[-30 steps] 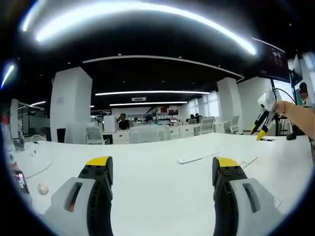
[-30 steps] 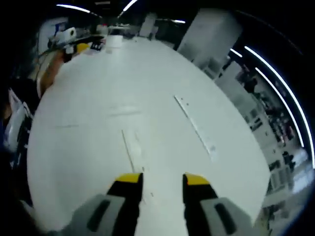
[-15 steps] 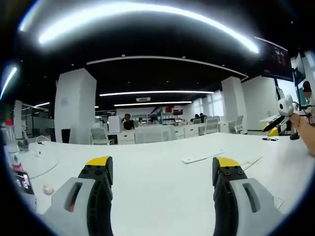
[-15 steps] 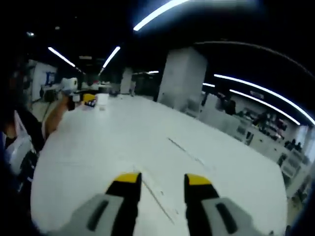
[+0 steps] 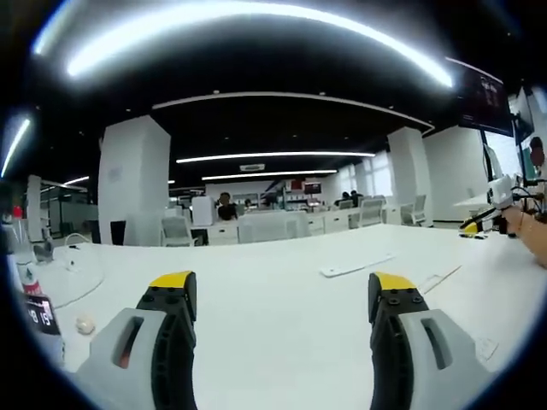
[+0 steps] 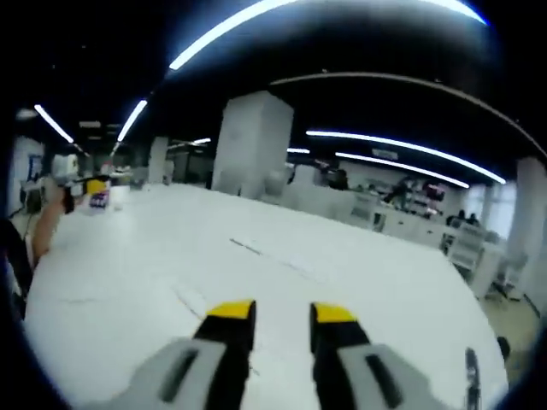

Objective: Locate the socket holder cover, grip the socket holder cover, clip it into the socket holder slot.

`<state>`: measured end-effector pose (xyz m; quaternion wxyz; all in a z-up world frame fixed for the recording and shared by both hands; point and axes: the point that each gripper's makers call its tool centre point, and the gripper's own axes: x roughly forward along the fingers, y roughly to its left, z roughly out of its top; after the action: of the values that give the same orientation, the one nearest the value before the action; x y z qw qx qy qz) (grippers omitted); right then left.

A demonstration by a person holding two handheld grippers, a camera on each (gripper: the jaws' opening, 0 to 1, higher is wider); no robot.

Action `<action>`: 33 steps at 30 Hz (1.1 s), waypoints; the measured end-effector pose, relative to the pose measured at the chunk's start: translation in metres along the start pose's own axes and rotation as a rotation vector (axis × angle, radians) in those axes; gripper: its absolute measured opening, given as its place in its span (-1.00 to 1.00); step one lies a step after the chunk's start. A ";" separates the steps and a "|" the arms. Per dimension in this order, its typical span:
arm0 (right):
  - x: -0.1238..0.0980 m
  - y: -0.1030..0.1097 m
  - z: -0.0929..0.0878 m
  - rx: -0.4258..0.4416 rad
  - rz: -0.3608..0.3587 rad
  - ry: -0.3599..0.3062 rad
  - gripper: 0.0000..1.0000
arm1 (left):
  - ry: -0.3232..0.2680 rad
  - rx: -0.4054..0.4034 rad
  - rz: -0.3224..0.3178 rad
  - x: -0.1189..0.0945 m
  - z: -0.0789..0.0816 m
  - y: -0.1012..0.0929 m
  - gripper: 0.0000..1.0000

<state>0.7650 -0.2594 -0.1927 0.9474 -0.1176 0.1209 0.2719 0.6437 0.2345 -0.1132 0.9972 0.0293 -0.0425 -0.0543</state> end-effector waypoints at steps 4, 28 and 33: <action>0.011 -0.001 -0.028 0.028 -0.007 0.076 -0.72 | 0.026 0.001 -0.013 0.002 -0.007 -0.003 0.61; 0.025 0.020 -0.073 -0.024 0.055 0.282 -0.91 | 0.045 0.014 -0.018 -0.001 -0.012 -0.006 0.60; 0.026 0.021 -0.075 -0.024 0.063 0.289 -0.91 | 0.044 0.014 -0.017 -0.002 -0.012 -0.005 0.60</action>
<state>0.7621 -0.2510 -0.2743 0.9097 -0.1631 0.2565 0.2831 0.6425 0.2307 -0.1252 0.9972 0.0378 -0.0206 -0.0617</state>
